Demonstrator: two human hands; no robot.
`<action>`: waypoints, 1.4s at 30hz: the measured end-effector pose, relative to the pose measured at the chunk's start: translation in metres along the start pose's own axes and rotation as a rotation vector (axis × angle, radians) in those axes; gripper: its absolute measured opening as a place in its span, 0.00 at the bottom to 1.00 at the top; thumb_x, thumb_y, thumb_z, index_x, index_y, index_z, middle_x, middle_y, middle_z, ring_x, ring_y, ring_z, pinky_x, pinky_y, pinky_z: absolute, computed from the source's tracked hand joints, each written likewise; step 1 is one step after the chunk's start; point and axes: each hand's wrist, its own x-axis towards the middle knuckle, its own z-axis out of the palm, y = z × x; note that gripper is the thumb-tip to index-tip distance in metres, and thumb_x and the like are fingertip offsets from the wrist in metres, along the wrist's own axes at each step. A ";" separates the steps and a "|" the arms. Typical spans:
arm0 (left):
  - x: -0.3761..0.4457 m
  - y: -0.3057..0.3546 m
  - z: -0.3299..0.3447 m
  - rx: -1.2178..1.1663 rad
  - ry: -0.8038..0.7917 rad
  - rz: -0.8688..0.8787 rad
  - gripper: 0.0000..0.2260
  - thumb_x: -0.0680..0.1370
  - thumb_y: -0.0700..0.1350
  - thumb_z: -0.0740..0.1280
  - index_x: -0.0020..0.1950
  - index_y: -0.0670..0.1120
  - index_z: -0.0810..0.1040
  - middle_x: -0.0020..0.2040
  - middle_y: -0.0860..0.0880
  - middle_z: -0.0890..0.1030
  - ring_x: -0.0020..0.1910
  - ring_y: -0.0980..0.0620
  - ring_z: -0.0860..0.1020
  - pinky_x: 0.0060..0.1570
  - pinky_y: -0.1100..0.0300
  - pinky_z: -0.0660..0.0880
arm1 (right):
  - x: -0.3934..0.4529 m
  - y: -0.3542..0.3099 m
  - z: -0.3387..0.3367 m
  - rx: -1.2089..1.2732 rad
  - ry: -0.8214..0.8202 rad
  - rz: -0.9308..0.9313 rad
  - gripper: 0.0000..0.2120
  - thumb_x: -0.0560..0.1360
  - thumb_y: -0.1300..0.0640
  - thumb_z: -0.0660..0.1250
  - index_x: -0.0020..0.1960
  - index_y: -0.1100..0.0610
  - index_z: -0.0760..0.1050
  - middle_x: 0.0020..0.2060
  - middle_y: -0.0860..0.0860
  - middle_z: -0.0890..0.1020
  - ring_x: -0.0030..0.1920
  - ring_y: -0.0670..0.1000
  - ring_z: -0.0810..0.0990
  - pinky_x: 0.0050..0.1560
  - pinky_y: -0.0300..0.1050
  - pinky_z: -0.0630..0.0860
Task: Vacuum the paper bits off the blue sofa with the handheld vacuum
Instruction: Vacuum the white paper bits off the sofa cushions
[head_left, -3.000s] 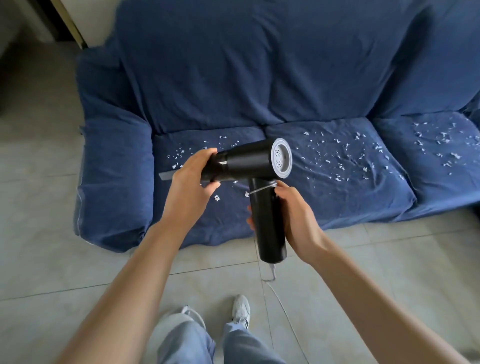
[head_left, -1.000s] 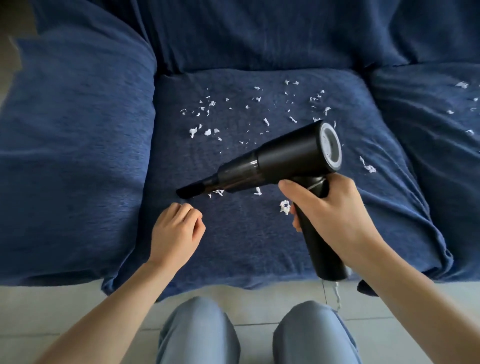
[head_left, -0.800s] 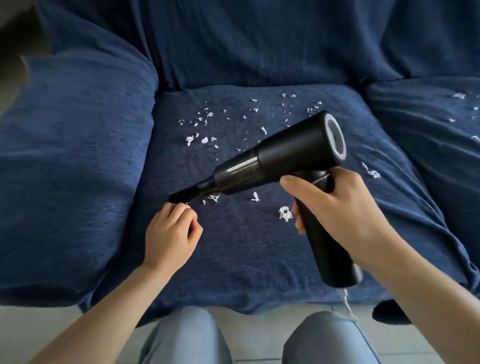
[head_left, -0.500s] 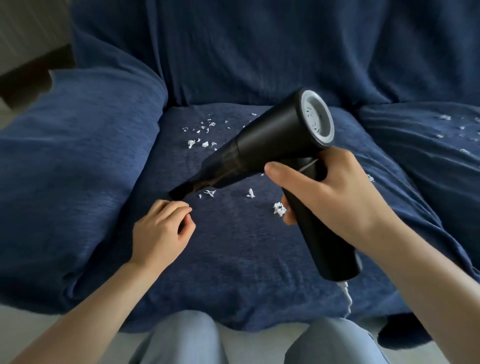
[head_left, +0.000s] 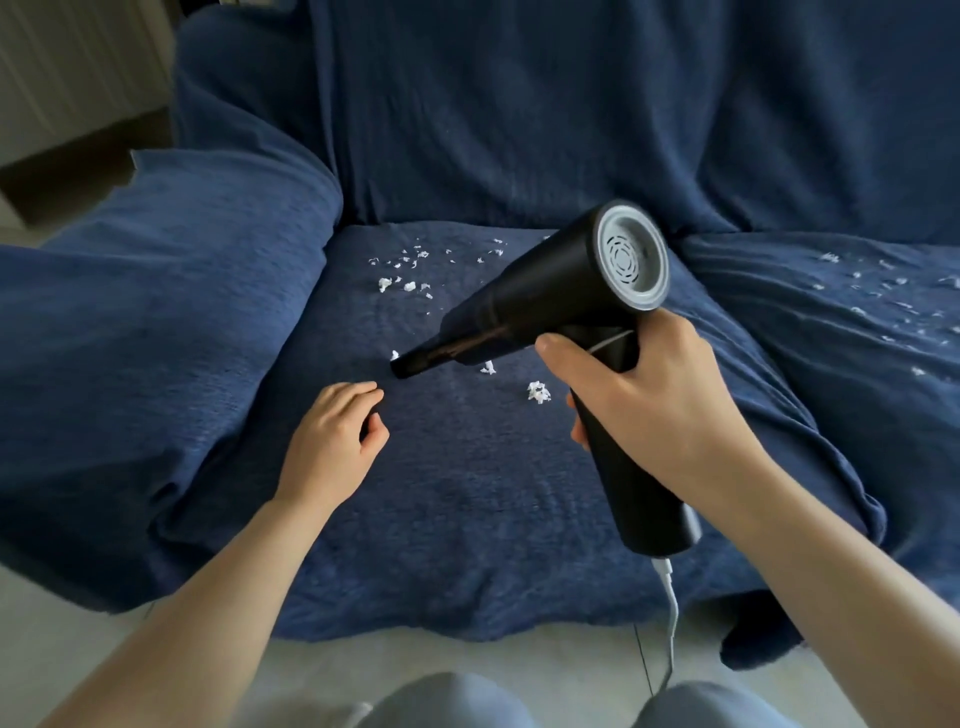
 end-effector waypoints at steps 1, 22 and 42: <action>0.000 0.000 0.000 -0.005 0.001 -0.005 0.13 0.76 0.40 0.64 0.59 0.39 0.80 0.57 0.47 0.81 0.58 0.47 0.76 0.52 0.52 0.78 | -0.005 -0.001 0.001 0.003 0.005 0.002 0.12 0.74 0.48 0.71 0.40 0.56 0.76 0.27 0.52 0.82 0.26 0.49 0.83 0.36 0.44 0.79; 0.023 0.032 0.021 0.233 -0.152 -0.200 0.28 0.79 0.61 0.50 0.72 0.47 0.69 0.73 0.50 0.69 0.74 0.49 0.63 0.73 0.47 0.58 | 0.023 0.036 -0.024 0.055 0.044 0.001 0.13 0.72 0.48 0.70 0.39 0.58 0.75 0.28 0.53 0.83 0.25 0.49 0.82 0.31 0.41 0.77; 0.061 0.054 0.037 0.198 -0.155 -0.370 0.22 0.78 0.56 0.60 0.68 0.46 0.73 0.70 0.49 0.73 0.71 0.48 0.67 0.72 0.43 0.58 | 0.079 0.063 -0.015 0.109 -0.035 -0.054 0.14 0.73 0.46 0.71 0.41 0.57 0.75 0.29 0.53 0.83 0.29 0.50 0.84 0.40 0.49 0.82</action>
